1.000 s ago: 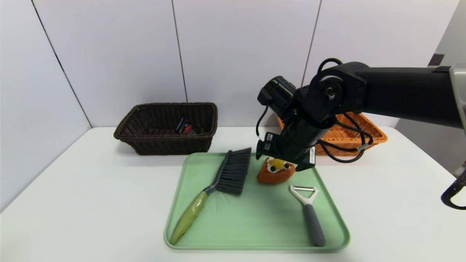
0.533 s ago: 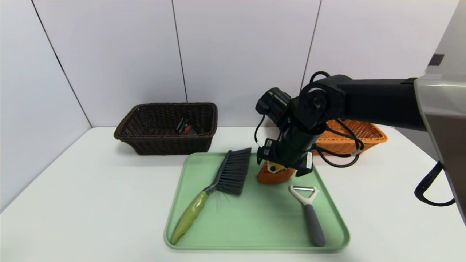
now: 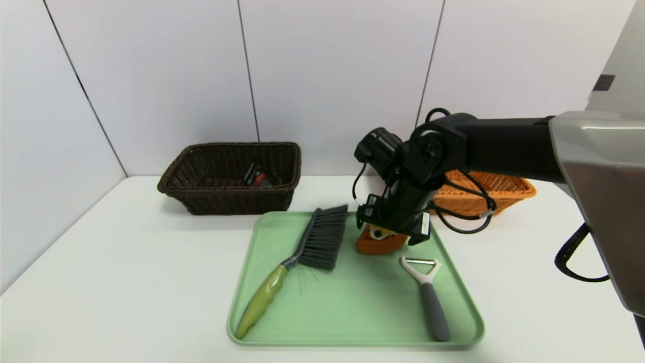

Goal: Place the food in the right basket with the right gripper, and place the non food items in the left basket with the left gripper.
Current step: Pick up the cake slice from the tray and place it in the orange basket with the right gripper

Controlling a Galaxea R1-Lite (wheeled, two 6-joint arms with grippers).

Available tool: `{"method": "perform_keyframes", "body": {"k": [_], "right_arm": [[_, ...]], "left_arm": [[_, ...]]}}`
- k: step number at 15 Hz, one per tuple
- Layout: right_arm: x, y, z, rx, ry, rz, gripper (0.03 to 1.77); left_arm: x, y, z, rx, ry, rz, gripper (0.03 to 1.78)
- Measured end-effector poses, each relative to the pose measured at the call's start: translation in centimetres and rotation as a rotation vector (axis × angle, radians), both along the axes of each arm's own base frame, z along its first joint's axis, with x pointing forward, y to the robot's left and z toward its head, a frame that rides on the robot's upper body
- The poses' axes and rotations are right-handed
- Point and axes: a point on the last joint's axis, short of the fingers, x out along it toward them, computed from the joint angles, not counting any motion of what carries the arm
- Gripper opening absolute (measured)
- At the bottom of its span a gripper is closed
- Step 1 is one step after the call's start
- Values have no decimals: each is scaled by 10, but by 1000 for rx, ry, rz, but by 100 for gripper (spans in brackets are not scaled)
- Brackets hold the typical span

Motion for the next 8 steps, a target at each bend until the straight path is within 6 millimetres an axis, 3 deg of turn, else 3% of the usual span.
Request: {"method": "perform_keyframes", "body": {"k": [7,8], "right_arm": [[4,-2,-5,-5,2,-4,170],[5,-1,-5,-7,2,-2,161]], "left_arm": [[2,-1,0,3,7,-1,169],[3,-1,0,3,8,-2,169]]}}
